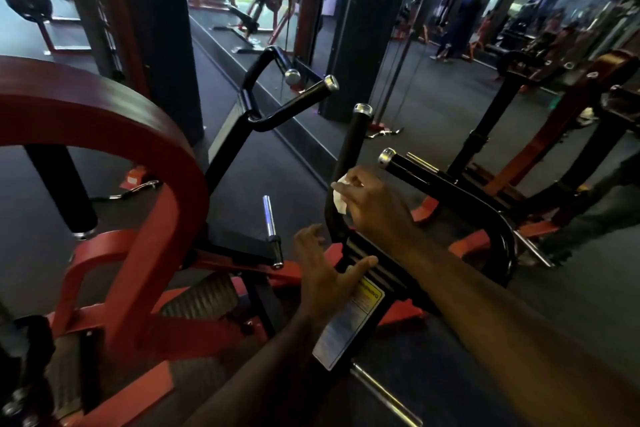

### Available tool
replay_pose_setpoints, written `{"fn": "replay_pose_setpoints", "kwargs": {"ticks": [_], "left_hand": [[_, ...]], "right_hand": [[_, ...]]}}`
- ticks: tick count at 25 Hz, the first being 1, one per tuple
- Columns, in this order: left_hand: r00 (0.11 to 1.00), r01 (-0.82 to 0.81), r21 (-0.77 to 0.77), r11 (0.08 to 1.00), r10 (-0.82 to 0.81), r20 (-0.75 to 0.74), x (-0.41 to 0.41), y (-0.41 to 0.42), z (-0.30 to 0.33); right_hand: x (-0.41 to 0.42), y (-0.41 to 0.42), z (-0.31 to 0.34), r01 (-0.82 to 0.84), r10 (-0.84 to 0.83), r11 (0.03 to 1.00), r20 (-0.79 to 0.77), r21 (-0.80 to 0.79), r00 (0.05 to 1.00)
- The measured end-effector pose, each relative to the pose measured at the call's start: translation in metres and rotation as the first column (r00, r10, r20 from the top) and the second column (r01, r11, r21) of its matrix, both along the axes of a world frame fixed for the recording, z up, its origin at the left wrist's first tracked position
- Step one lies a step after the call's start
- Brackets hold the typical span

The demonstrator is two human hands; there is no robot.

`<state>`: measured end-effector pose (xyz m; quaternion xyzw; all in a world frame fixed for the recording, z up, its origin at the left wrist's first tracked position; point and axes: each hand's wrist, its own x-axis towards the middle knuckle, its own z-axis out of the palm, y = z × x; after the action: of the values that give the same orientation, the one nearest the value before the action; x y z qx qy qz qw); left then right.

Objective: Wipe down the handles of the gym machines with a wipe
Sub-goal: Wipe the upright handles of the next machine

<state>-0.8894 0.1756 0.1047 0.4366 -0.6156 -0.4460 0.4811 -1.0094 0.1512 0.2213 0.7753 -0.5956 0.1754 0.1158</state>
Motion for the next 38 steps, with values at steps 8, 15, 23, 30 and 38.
{"fn": "replay_pose_setpoints", "kwargs": {"ticks": [8, 15, 23, 30, 38], "left_hand": [[0.820, 0.471, 0.374, 0.799, -0.240, -0.520, 0.000, -0.020, 0.005], [0.768, 0.567, 0.355, 0.744, -0.321, -0.554, 0.001, -0.028, 0.000], [0.769, 0.553, 0.403, 0.729, -0.259, -0.585, 0.006, -0.024, -0.006], [0.736, 0.586, 0.361, 0.725, -0.290, -0.612, 0.009, -0.031, 0.008], [0.744, 0.552, 0.359, 0.753, -0.251, -0.619, 0.013, -0.040, 0.018]], "right_hand": [[0.024, -0.052, 0.011, 0.205, -0.204, 0.974, -0.020, 0.095, 0.979], [0.019, -0.040, 0.016, 0.027, -0.029, 0.984, 0.011, 0.174, 1.000], [0.044, -0.004, 0.007, -0.074, 0.289, 0.816, -0.293, 0.573, 0.912], [0.015, -0.081, 0.057, 0.208, -0.175, 0.972, -0.253, 0.108, 0.952], [0.033, -0.073, 0.047, 0.176, -0.167, 0.984, -0.232, 0.019, 0.958]]}}
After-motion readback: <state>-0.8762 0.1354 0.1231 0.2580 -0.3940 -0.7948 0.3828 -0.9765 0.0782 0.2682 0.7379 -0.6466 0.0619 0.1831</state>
